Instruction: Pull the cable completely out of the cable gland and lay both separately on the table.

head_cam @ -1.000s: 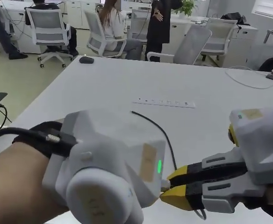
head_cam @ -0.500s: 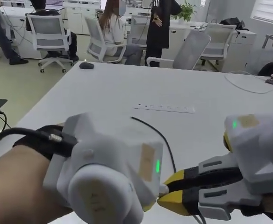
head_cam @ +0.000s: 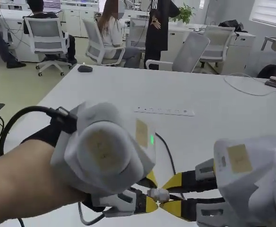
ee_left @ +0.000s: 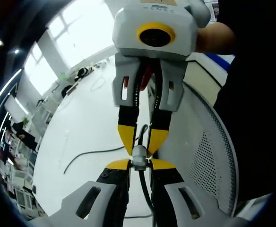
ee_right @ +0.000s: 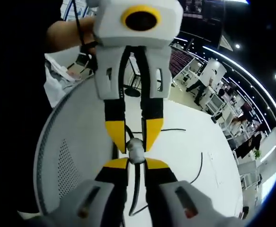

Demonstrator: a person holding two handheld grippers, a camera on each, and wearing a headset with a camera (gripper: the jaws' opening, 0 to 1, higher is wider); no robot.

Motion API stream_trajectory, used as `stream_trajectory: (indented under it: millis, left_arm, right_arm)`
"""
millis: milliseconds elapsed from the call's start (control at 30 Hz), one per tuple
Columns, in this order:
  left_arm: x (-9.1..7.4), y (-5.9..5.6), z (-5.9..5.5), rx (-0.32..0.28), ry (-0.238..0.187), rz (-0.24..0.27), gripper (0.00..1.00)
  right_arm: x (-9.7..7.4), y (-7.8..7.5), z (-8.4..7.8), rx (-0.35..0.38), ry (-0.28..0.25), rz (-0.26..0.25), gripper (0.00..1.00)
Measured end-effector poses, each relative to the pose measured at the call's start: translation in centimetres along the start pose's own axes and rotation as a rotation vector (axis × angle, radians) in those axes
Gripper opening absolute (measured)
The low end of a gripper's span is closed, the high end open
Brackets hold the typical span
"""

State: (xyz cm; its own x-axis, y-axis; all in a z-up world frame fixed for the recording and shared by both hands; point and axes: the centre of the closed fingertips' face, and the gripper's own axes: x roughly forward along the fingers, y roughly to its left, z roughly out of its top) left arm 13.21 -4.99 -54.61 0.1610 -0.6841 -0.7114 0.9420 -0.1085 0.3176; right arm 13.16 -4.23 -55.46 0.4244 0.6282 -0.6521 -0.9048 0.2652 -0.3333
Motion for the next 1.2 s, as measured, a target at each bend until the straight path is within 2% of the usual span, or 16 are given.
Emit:
stream_trajectory:
  millis: [67, 100, 133, 167, 267, 367, 433, 467, 500, 633, 800, 867, 1133, 1200]
  left_arm:
    - [-0.1, 0.2, 0.1, 0.007, -0.005, 0.02, 0.16]
    - [-0.2, 0.3, 0.1, 0.011, -0.006, 0.031, 0.16]
    - [-0.3, 0.7, 0.1, 0.03, -0.007, 0.062, 0.16]
    - [-0.3, 0.6, -0.1, 0.039, -0.002, 0.068, 0.16]
    - [-0.4, 0.9, -0.1, 0.083, -0.003, 0.108, 0.16]
    - [-0.4, 0.7, 0.3, 0.083, -0.019, 0.116, 0.16]
    - [-0.3, 0.5, 0.3, 0.086, -0.018, 0.111, 0.16]
    - [-0.1, 0.4, 0.1, 0.091, -0.012, 0.112, 0.16]
    - [-0.1, 0.4, -0.1, 0.108, -0.007, 0.112, 0.16]
    - [-0.2, 0.5, -1.0, 0.078, 0.008, 0.118, 0.16]
    - [-0.6, 0.5, -2.0, 0.039, 0.021, 0.128, 0.16]
    - [-0.8, 0.5, -2.4, 0.052, 0.03, 0.134, 0.16]
    - [-1.2, 0.7, -3.3, 0.009, 0.042, 0.147, 0.16]
    - [-1.3, 0.7, -3.4, -0.002, 0.045, 0.148, 0.16]
  right_arm:
    - [-0.2, -0.2, 0.2, 0.089, -0.025, -0.003, 0.12]
    - [-0.4, -0.2, 0.6, 0.139, -0.062, 0.006, 0.16]
    - [-0.6, -0.5, 0.7, 0.144, -0.077, -0.005, 0.19]
    - [-0.9, -0.9, 0.5, 0.142, -0.074, -0.026, 0.19]
    - [-1.0, -0.9, 0.0, 0.141, -0.052, -0.037, 0.18]
    - [-0.7, -0.7, -0.4, 0.122, -0.024, -0.037, 0.17]
    - [-0.7, -0.5, -0.4, 0.084, -0.017, -0.034, 0.04]
    - [-0.8, -0.8, -0.9, 0.046, 0.021, -0.048, 0.03]
    - [-0.7, -0.6, -0.8, 0.058, 0.017, -0.04, 0.03]
    - [-0.7, -0.5, -1.4, 0.076, 0.025, -0.047, 0.03]
    - [-1.4, -0.7, -2.9, 0.096, 0.042, -0.057, 0.03]
    - [-1.6, -0.6, -3.5, 0.112, 0.049, -0.052, 0.03]
    - [-2.2, -1.0, -6.6, 0.125, 0.121, -0.07, 0.03]
    - [-2.1, -1.3, -7.6, 0.159, 0.135, -0.07, 0.03]
